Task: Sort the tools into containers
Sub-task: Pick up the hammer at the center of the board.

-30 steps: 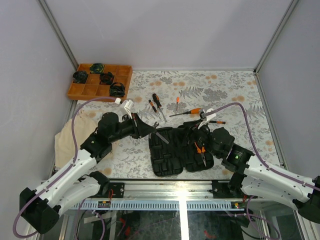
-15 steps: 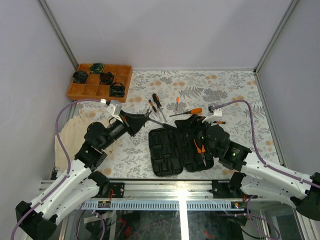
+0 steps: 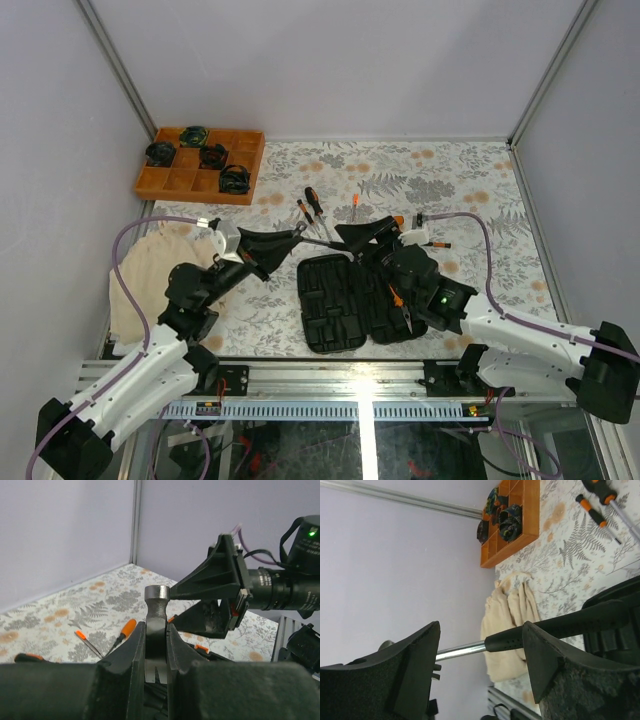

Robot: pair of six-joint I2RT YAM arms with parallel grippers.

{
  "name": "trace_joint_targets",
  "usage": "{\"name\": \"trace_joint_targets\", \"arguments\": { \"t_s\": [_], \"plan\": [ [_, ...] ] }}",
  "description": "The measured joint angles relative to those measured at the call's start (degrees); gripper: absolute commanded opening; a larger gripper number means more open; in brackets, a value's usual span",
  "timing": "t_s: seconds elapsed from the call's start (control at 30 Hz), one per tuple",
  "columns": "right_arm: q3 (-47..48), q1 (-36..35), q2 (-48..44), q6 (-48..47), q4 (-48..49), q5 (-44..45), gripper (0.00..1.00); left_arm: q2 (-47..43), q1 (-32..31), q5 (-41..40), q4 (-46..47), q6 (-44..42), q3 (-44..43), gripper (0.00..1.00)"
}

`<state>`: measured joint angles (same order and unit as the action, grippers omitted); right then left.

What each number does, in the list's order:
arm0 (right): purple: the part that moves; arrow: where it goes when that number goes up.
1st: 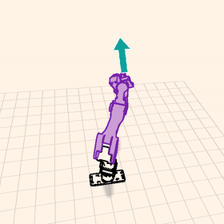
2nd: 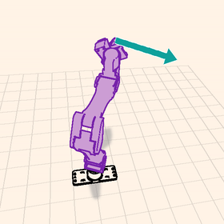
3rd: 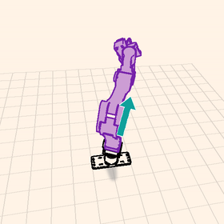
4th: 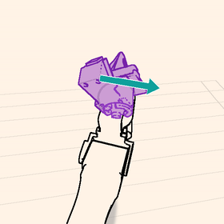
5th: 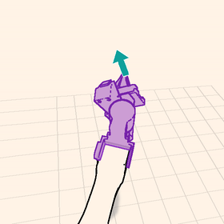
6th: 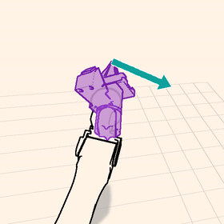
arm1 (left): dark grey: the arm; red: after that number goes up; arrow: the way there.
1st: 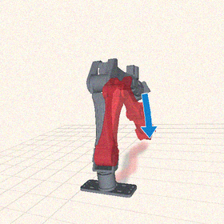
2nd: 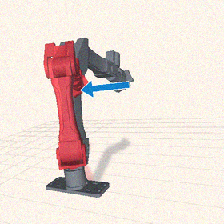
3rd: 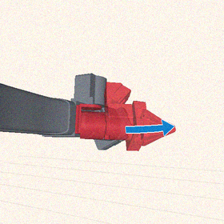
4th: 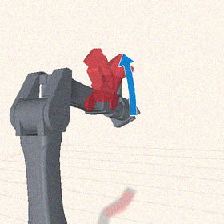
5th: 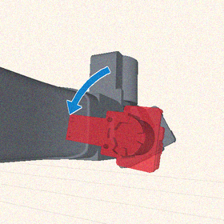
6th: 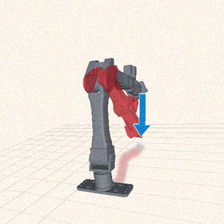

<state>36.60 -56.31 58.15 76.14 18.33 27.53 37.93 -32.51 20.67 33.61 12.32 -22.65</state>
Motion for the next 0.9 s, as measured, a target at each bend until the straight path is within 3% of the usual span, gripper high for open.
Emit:
{"name": "trace_joint_targets", "arguments": {
  "t_s": [0.37,0.9],
  "plan": [
    [0.0,0.1,4.9,15.1,4.3,-1.6,0.75,-1.0,0.0,0.4,4.2,-2.8,1.7,0.0],
    [0.2,0.1,0.3,15.6,-0.9,-2.7,0.74,-1.7,0.0,0.5,4.2,-6.2,1.9,0.0]
  ]
}}
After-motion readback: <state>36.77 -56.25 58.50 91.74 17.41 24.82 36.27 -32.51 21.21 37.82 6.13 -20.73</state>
